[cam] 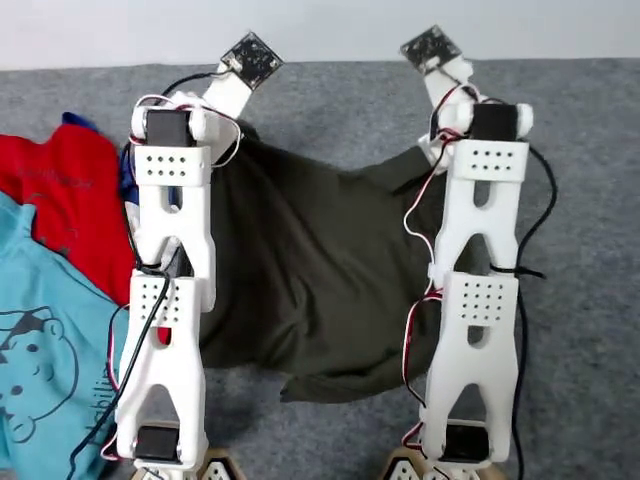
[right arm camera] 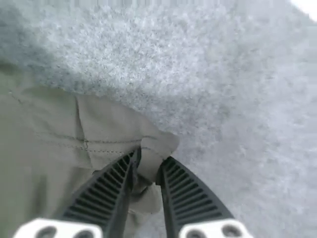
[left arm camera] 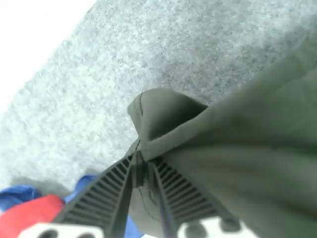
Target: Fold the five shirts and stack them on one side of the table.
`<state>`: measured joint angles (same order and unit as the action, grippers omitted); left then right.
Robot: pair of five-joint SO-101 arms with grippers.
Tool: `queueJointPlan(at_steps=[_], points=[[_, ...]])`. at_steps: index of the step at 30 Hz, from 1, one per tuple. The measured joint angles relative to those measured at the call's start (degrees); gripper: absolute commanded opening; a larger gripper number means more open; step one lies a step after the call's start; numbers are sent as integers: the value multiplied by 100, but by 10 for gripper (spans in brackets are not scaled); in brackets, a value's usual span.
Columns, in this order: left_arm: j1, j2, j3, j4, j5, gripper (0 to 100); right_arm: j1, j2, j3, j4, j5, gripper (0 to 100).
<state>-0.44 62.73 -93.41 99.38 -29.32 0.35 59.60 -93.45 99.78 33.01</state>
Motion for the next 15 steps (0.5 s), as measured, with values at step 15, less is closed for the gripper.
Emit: queueJointPlan(at_steps=[15], points=[[527, -2752, -9, 0, 747, 2, 721, -2875, 0, 62, 0, 10]])
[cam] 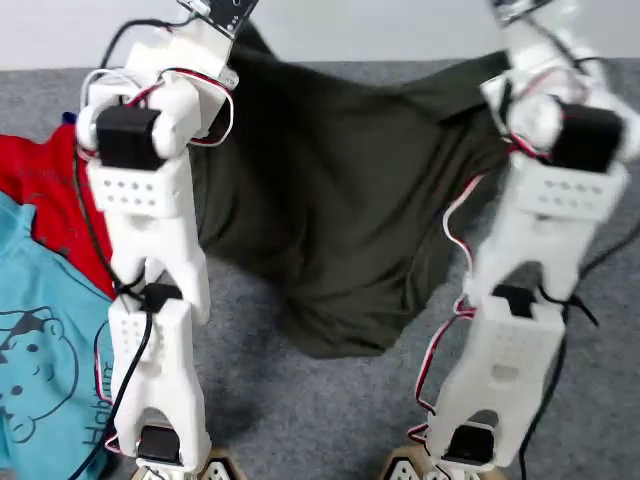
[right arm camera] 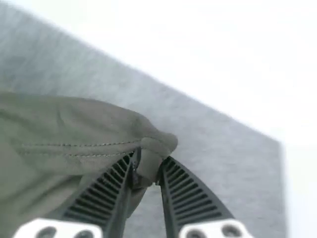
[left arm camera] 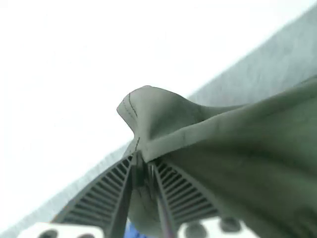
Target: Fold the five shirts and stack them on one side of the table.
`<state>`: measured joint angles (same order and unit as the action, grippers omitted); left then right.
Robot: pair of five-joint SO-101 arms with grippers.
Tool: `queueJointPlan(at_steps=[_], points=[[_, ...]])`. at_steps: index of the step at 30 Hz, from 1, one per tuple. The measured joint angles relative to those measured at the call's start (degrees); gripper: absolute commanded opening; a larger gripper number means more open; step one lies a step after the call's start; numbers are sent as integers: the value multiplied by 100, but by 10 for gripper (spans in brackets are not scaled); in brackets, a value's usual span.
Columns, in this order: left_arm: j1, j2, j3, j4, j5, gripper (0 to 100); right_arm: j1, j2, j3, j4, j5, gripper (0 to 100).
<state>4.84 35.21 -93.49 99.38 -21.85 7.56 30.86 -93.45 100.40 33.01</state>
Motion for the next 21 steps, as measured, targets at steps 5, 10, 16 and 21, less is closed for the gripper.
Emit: queueJointPlan(at_steps=[5, 10, 16, 21], points=[[281, -853, -9, 0, 0, 2, 334, -1020, 0, 18, 0, 10], [343, -1697, -53, 0, 0, 2, 668, -1943, -79, 18, 0, 10], [343, -2558, -79, 0, 0, 2, 923, -2971, -88, 18, 220, 10], [343, -3024, -79, 0, 18, 2, 941, -3692, -88, 18, 545, 10]])
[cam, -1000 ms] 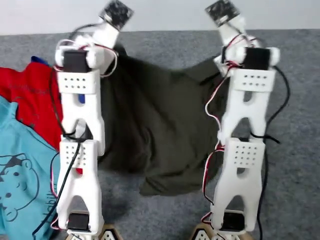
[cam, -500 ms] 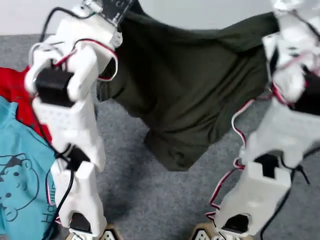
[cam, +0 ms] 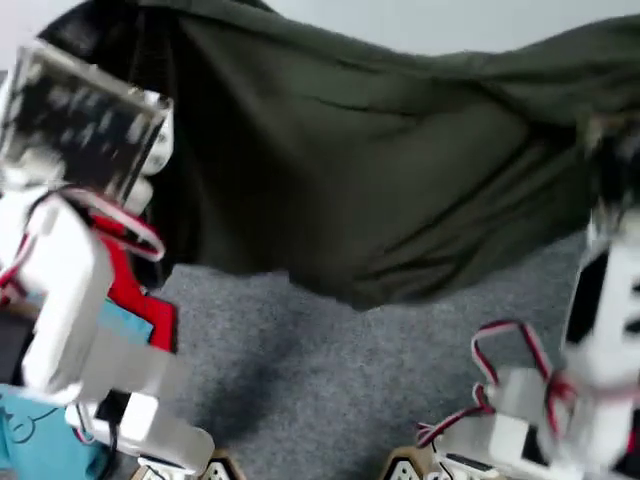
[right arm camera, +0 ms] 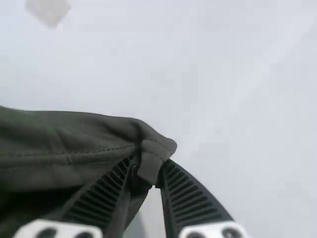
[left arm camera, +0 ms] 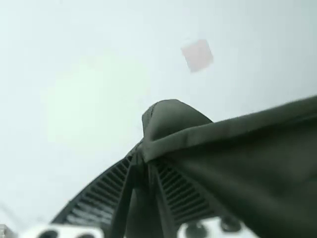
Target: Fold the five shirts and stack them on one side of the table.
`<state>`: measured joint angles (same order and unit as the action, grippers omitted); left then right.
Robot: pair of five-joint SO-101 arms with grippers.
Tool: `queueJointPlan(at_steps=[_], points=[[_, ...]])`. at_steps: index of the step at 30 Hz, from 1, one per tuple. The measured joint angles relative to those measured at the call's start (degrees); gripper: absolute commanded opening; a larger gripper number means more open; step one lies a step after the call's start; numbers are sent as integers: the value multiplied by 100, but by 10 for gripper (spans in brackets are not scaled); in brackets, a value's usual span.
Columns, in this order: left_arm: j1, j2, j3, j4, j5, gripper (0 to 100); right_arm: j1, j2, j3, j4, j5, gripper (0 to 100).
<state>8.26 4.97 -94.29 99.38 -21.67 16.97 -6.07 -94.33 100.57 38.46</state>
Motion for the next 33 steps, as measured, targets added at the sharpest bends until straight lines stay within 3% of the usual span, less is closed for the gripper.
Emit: queueJointPlan(at_steps=[12, 19, 27, 33], points=[[9, -193, 9, 0, 18, 2, 818, -615, -176, 0, 870, 10], [-44, -246, 870, 0, 18, 2, 1354, -615, -176, 0, 1196, 10], [-185, -1512, 3578, 0, 9, 2, 1495, -615, -176, 0, 1398, 10], [-185, -3446, 6426, 0, -730, 2, 1495, -615, -176, 0, 1591, 10]])
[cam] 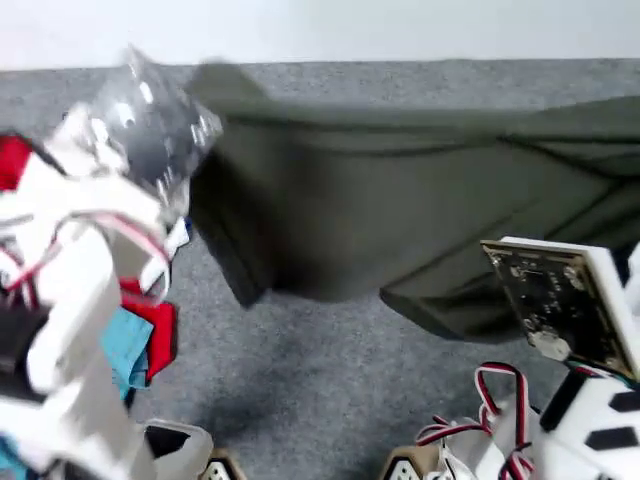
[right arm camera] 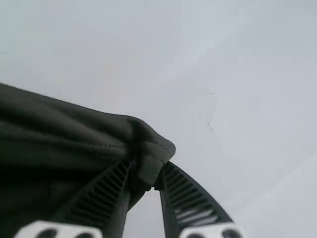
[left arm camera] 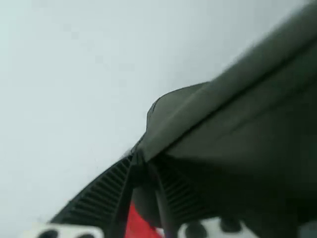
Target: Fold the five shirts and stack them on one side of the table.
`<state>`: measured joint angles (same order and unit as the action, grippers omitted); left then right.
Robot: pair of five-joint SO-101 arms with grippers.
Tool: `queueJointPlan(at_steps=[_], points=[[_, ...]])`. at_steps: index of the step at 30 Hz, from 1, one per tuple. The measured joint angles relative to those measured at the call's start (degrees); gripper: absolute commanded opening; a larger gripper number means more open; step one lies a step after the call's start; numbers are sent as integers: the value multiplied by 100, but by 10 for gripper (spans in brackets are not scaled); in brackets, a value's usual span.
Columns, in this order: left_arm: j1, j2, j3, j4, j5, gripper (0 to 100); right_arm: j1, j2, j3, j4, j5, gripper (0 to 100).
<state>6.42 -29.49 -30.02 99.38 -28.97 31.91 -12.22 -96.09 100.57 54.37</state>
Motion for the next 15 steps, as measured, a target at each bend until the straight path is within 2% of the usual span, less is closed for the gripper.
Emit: queueJointPlan(at_steps=[4, 8, 15], points=[[0, -1319, 1512, 0, -387, 2, 0, 0, 0, 0, 185, 10], [0, -2295, 2180, 0, -651, 2, 0, 0, 0, 0, 273, 10], [-132, -2602, 2936, 0, -747, 2, -193, -26, 492, 0, 273, 10]])
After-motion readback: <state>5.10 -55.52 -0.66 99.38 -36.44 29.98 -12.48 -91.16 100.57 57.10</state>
